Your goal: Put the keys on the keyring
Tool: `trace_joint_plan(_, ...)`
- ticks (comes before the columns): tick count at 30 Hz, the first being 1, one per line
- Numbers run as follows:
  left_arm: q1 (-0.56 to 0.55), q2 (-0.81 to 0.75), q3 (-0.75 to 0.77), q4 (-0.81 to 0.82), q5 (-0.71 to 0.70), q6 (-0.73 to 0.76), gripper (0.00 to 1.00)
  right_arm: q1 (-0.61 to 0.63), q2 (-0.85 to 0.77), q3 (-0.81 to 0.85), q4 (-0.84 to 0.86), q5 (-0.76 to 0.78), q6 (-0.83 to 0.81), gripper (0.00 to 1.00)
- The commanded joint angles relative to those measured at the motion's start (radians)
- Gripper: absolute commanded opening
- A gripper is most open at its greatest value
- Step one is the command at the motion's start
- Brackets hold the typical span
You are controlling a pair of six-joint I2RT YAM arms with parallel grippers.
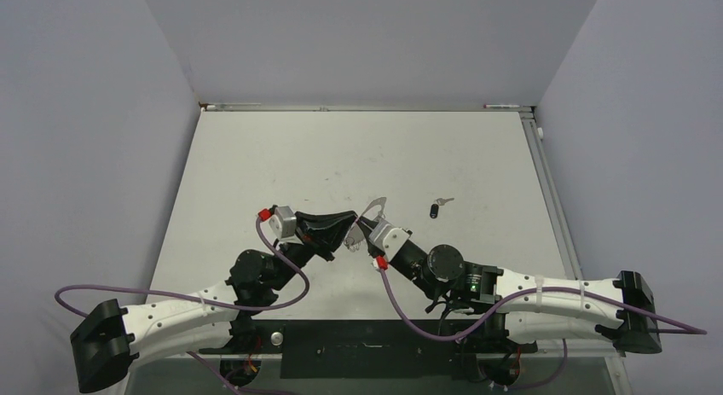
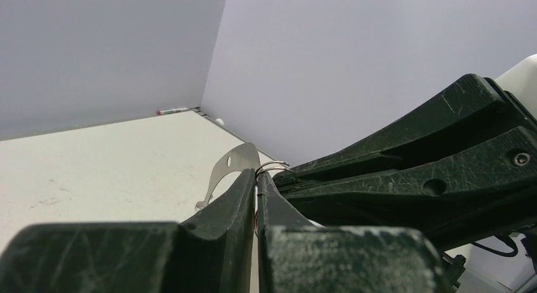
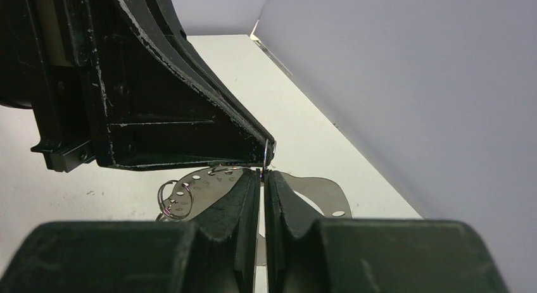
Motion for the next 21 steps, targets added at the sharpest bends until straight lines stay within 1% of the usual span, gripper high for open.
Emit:
trace_joint_plan(1, -0.026, -0.002, 0.001, 0.108, 0.163, -0.018, 0.00, -0.013, 0.003, 0.029, 0.023, -0.006, -0.023, 0.07)
trace_joint_plan(6, -0.026, 0.008, -0.011, 0.123, 0.186, -0.015, 0.00, -0.014, -0.017, 0.034, 0.012, -0.014, -0.038, 0.05)
trace_joint_plan(12, -0.026, 0.029, -0.029, 0.155, 0.219, -0.018, 0.00, -0.013, -0.024, 0.051, -0.055, -0.087, -0.079, 0.05)
trace_joint_plan(17, -0.026, 0.039, -0.045, 0.179, 0.234, -0.023, 0.00, -0.012, -0.060, 0.024, -0.054, -0.135, -0.104, 0.05)
trace_joint_plan(21, -0.026, 0.042, -0.070, 0.220, 0.250, -0.024, 0.00, -0.012, -0.090, 0.014, -0.057, -0.141, -0.111, 0.05)
